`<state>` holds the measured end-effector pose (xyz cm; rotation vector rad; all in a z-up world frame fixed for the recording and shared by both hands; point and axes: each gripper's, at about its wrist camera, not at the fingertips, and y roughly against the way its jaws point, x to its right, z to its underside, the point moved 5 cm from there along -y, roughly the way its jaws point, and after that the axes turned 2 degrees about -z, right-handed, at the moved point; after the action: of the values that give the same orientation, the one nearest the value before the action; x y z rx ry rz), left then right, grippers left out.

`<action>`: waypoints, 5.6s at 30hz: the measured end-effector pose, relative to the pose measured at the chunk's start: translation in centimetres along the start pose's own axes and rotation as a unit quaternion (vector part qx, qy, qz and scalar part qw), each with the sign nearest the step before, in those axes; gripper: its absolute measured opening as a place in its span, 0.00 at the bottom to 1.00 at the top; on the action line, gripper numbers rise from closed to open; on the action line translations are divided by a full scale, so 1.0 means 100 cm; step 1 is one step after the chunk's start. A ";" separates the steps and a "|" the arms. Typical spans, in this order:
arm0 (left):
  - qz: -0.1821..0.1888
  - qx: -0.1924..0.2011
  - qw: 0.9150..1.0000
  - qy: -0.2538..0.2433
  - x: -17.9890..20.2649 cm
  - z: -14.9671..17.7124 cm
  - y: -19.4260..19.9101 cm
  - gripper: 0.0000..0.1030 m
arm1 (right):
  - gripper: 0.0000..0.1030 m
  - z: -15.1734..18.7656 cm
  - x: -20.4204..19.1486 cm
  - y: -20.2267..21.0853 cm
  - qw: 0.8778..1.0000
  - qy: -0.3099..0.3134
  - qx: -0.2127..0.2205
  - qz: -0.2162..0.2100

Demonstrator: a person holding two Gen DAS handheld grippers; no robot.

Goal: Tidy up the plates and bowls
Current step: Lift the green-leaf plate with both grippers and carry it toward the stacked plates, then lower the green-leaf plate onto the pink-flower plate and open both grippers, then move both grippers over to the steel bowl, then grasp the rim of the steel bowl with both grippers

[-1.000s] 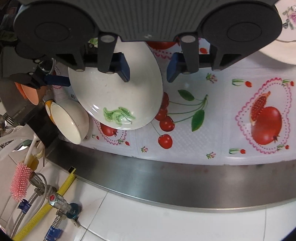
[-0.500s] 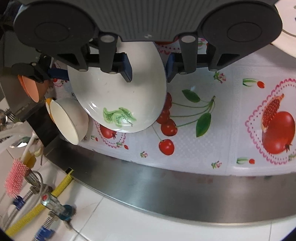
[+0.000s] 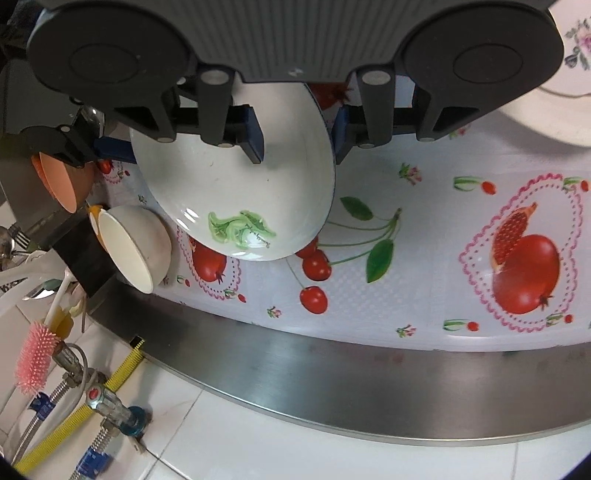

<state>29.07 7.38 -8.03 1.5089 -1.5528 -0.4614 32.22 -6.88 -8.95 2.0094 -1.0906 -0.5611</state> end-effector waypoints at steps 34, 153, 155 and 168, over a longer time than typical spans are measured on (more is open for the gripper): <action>-0.071 0.076 0.993 0.058 -0.113 0.092 0.166 1.00 | 0.08 0.040 -0.182 0.074 0.990 0.094 0.076 -0.078; 0.067 -0.007 0.989 -0.133 0.167 0.041 -0.022 1.00 | 0.08 0.123 0.088 0.093 0.997 -0.019 0.042 0.069; 0.071 -0.012 0.989 -0.131 0.166 0.041 -0.027 1.00 | 0.08 0.121 0.089 0.090 0.997 -0.020 0.041 0.065; 0.082 -0.023 0.987 -0.134 0.164 0.042 -0.038 1.00 | 0.07 0.112 0.086 0.081 0.997 -0.014 0.045 0.062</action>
<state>30.39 -9.93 -7.76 1.3123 -1.8447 -0.6183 25.16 -21.52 -9.53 1.9985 -1.2687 -0.4837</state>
